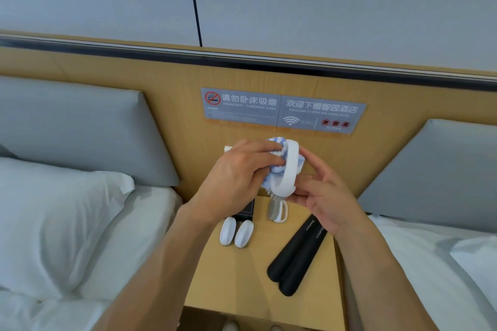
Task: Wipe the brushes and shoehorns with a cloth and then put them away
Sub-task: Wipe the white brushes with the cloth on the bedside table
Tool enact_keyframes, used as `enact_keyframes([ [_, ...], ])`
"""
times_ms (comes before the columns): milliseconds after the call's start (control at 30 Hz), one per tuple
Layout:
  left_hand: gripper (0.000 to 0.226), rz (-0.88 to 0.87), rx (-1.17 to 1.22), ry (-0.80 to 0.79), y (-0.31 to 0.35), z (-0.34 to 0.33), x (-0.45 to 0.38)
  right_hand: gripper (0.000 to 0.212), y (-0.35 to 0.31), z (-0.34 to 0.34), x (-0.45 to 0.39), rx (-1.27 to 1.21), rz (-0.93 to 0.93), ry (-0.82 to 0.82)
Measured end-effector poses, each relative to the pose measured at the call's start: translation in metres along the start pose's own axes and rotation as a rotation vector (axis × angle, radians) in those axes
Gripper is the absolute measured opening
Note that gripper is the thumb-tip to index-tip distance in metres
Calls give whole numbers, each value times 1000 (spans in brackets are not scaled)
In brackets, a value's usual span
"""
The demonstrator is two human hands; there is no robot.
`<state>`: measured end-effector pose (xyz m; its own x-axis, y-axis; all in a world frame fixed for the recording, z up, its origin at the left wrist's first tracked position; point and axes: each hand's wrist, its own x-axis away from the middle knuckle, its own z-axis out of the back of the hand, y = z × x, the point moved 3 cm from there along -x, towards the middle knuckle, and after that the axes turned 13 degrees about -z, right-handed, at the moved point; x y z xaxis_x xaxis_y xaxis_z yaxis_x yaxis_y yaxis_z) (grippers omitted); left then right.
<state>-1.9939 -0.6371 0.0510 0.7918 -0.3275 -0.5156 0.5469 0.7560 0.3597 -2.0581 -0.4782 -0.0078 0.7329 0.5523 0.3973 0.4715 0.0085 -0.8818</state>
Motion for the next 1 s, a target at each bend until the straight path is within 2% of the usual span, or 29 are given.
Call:
enact_keyframes([
  [100,35,-36,57,-83,1,1,3,56,0,2,-1,-28,-34,4],
  [200,29,37,174,-89,-2,2,10,56,0,3,-2,-61,-86,-5],
  [300,24,123,232,-26,-1,-1,16,53,3,0,-3,-91,-126,-27],
  [500,40,381,134,214,6,-18,28,50,11,-18,-7,-124,-137,44],
  [633,41,413,82,287,10,-22,26,49,12,-30,-7,-180,-115,66],
  [800,36,357,100,248,6,-16,23,45,13,-32,-4,-188,-114,22],
  [1000,24,262,333,26,-12,5,19,55,14,-24,3,-98,-197,-61],
])
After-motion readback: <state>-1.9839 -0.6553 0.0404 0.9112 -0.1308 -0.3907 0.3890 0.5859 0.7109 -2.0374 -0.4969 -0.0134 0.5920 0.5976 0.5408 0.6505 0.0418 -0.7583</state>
